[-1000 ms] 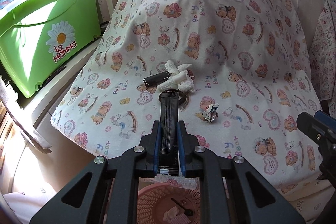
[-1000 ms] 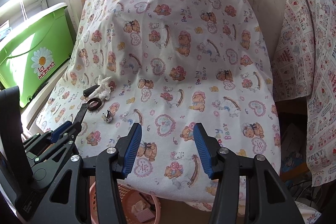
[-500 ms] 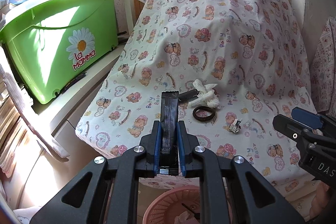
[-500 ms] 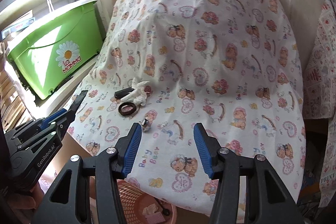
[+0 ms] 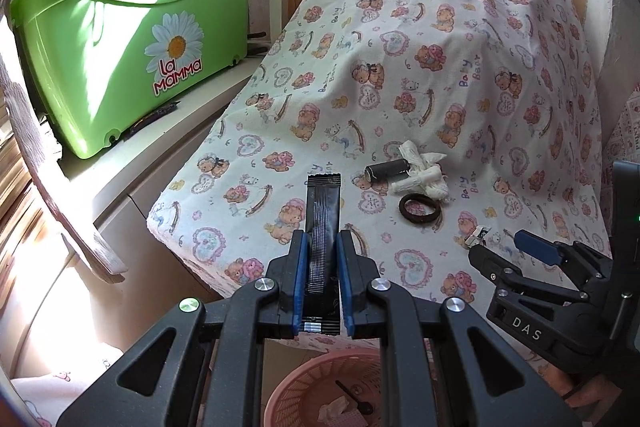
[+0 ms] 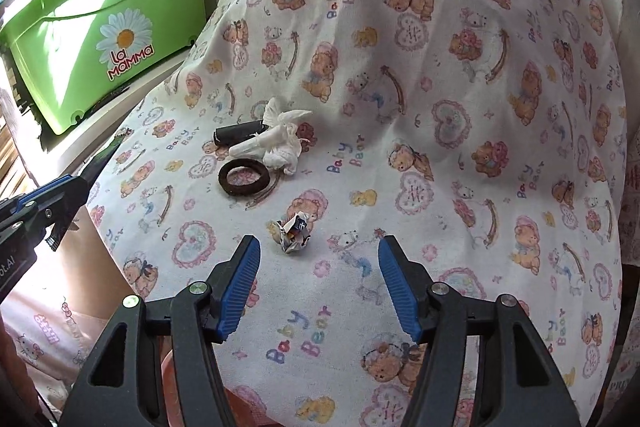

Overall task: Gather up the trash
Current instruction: 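Lift the black strap with the left gripper while the right gripper reaches the foil wrapper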

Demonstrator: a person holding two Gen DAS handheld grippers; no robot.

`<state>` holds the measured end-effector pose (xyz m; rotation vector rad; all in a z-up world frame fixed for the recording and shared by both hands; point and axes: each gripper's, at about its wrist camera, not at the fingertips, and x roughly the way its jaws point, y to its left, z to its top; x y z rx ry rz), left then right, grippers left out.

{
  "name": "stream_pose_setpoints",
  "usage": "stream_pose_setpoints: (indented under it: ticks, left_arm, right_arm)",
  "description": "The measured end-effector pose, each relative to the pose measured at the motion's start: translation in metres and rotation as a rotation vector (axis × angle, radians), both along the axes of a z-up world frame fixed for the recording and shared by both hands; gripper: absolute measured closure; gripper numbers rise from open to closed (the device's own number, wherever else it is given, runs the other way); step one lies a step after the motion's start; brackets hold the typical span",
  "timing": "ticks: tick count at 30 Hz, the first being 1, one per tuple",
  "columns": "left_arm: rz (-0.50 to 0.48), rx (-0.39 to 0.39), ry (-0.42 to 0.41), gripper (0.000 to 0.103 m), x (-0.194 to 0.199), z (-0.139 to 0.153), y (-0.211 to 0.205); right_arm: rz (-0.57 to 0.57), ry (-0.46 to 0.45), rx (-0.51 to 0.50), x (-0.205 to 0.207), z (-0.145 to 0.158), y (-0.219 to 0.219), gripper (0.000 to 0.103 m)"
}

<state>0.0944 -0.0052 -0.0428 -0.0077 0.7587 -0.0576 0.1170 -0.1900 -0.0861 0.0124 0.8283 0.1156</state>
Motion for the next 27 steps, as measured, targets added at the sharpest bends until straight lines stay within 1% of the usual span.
stream_pose_setpoints:
  ticks: [1, 2, 3, 4, 6, 7, 8, 9, 11, 15, 17, 21, 23, 24, 27]
  left_arm:
    - [-0.002, 0.001, -0.002, 0.089, 0.000, 0.001, 0.000]
    - [-0.004, 0.003, -0.003, 0.089, -0.001, 0.001, 0.000]
    - [-0.004, 0.003, -0.005, 0.089, -0.001, 0.002, 0.001]
    - [-0.004, 0.000, -0.007, 0.089, -0.001, 0.003, 0.001]
    - [-0.005, -0.014, -0.009, 0.089, -0.002, 0.004, 0.003]
    - [-0.005, -0.017, -0.010, 0.089, -0.002, 0.005, 0.003]
    - [-0.006, -0.017, -0.011, 0.089, -0.003, 0.005, 0.003]
    - [-0.007, -0.016, -0.013, 0.089, -0.004, 0.006, 0.003]
    - [-0.009, -0.019, -0.014, 0.089, -0.006, 0.007, 0.003]
    - [-0.016, -0.025, -0.015, 0.089, -0.010, 0.008, 0.003]
    - [-0.018, -0.023, -0.020, 0.089, -0.011, 0.010, 0.004]
    - [-0.023, -0.052, -0.016, 0.089, -0.013, 0.013, 0.006]
    - [-0.026, -0.054, -0.018, 0.089, -0.013, 0.014, 0.006]
    - [-0.028, -0.053, -0.020, 0.089, -0.014, 0.015, 0.006]
    - [-0.029, -0.052, -0.020, 0.089, -0.014, 0.015, 0.005]
  right_arm:
    - [0.001, 0.002, 0.006, 0.001, -0.002, 0.001, 0.044]
    - [0.004, 0.000, 0.006, 0.002, -0.003, 0.002, 0.052]
    - [0.006, 0.001, -0.003, 0.003, -0.004, 0.003, 0.056]
    - [0.008, 0.006, -0.014, 0.004, -0.006, 0.005, 0.063]
    - [0.006, -0.007, -0.041, 0.004, -0.006, 0.007, 0.067]
    - [0.009, -0.008, -0.050, 0.004, -0.006, 0.007, 0.071]
    - [0.013, -0.011, -0.046, 0.004, -0.005, 0.008, 0.078]
    - [0.014, -0.015, -0.034, 0.003, -0.004, 0.006, 0.082]
    - [0.007, -0.013, -0.017, 0.001, -0.003, 0.002, 0.096]
    - [-0.016, -0.024, 0.034, -0.005, 0.001, -0.011, 0.099]
    - [-0.026, -0.029, 0.081, -0.008, 0.004, -0.019, 0.100]
    - [-0.038, -0.037, 0.196, -0.015, 0.013, -0.037, 0.100]
    - [-0.037, -0.043, 0.248, -0.018, 0.017, -0.045, 0.100]
    - [-0.030, -0.048, 0.254, -0.019, 0.018, -0.047, 0.100]
    - [-0.016, -0.061, 0.227, -0.019, 0.020, -0.044, 0.097]
